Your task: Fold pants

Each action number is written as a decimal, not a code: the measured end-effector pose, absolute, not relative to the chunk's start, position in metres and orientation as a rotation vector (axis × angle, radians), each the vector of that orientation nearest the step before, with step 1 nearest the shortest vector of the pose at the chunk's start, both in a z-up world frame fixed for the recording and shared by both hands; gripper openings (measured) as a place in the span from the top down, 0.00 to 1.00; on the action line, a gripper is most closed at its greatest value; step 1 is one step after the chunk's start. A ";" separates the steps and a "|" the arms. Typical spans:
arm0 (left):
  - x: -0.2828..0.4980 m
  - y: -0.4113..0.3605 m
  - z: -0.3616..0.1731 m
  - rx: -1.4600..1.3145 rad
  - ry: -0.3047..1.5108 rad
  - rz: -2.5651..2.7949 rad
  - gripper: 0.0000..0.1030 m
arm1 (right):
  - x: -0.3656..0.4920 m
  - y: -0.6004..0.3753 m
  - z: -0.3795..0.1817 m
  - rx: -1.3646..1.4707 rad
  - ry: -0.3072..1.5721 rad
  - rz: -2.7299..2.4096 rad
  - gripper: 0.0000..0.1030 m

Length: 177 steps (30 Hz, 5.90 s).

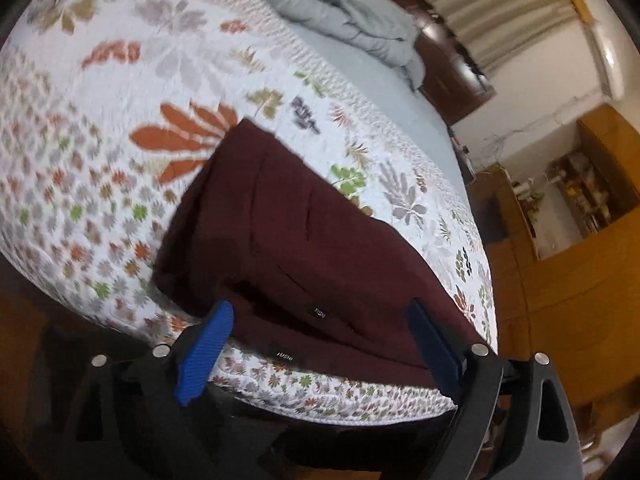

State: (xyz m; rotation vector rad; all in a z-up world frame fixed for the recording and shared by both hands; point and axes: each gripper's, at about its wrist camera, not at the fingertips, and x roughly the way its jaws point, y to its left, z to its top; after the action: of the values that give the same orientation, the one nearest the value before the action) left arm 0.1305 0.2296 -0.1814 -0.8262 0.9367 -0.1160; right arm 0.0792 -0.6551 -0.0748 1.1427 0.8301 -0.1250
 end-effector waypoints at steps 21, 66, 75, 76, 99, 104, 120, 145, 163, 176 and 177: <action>0.142 0.236 -0.180 -0.913 0.789 -0.024 0.85 | 0.114 -0.647 -0.051 0.998 0.797 -0.021 0.90; 0.134 0.161 -0.238 -0.918 1.060 -0.029 0.26 | 0.122 -0.369 -0.121 1.024 1.223 0.268 0.41; 0.145 0.170 -0.250 -0.905 1.048 -0.009 0.54 | 0.139 -0.362 -0.137 1.027 1.233 0.223 0.57; 0.145 0.170 -0.253 -0.911 1.050 -0.018 0.67 | 0.139 -0.361 -0.136 0.996 1.228 0.221 0.86; 0.103 0.142 -0.203 -0.790 0.967 -0.183 0.32 | 0.080 -0.483 -0.095 1.167 0.984 -0.035 0.55; 0.141 0.134 -0.198 -0.721 0.959 -0.194 0.29 | 0.079 -0.502 -0.113 1.223 0.992 -0.047 0.55; 0.169 0.151 -0.244 -0.674 1.076 -0.146 0.26 | 0.083 -0.513 -0.140 1.204 1.003 0.006 0.85; 0.170 0.141 -0.238 -0.659 1.070 -0.156 0.24 | -0.006 -0.692 -0.144 1.382 0.474 -0.114 0.41; 0.178 0.124 -0.235 -0.558 1.104 -0.113 0.15 | 0.035 -0.680 -0.161 1.262 0.472 0.062 0.51; 0.175 0.131 -0.235 -0.599 1.088 -0.134 0.15 | 0.054 -0.667 -0.116 1.117 0.565 -0.062 0.83; 0.175 0.132 -0.235 -0.605 1.086 -0.138 0.15 | 0.056 -0.660 -0.102 1.067 0.575 -0.074 0.83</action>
State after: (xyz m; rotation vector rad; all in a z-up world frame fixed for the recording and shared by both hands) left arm 0.1746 0.1323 -0.2346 -0.6047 1.0856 -0.1381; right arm 0.0564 -0.6601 -0.1021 1.0668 0.5747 -0.0743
